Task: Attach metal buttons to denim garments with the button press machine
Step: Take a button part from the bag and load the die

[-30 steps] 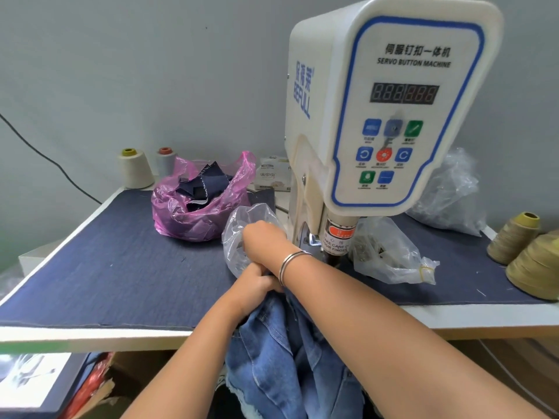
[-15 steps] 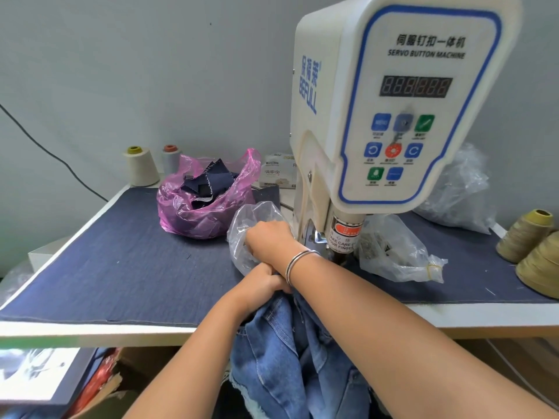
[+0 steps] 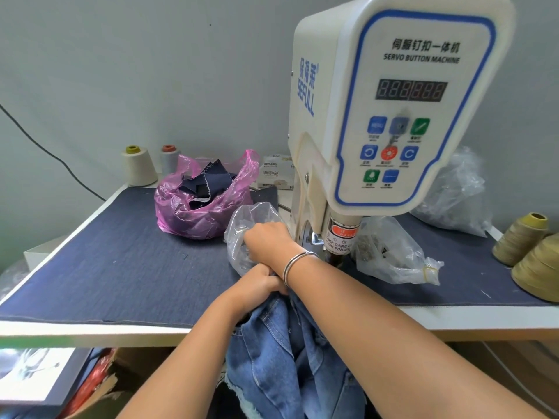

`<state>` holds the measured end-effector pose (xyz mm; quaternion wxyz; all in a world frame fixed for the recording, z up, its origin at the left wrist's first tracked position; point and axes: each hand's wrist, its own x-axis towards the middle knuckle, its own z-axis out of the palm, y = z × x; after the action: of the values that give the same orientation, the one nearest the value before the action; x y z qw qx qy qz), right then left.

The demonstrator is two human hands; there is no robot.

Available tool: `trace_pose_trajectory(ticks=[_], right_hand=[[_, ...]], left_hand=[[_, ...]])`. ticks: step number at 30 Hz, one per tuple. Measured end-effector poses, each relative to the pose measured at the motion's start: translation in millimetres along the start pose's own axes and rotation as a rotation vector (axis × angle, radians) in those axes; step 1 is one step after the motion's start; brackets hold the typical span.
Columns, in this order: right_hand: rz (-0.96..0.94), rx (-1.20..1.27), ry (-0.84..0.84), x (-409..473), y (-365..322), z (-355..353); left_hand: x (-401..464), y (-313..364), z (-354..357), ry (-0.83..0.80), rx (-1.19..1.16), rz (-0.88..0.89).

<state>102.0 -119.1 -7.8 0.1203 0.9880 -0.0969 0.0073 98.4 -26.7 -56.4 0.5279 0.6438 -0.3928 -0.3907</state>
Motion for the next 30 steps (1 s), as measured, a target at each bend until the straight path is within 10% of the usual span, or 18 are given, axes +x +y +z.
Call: trace_pose_trajectory(ticks=[13,26,30], right_hand=[[0.002,0.305,0.086,-9.3,-1.0,-5.4],[0.176,0.858,0.580,-93.3,-19.7,-32.6],[0.188,1.007,0.597,-166.1,-0.5,-21.5]], left_hand=[[-1.3,-1.4,0.4,0.035,-0.034,-0.009],[-4.9,1.1,2.4,0.192,0.153,0.132],[-8.7,12.6,6.0,0.014,-0.007,0.072]])
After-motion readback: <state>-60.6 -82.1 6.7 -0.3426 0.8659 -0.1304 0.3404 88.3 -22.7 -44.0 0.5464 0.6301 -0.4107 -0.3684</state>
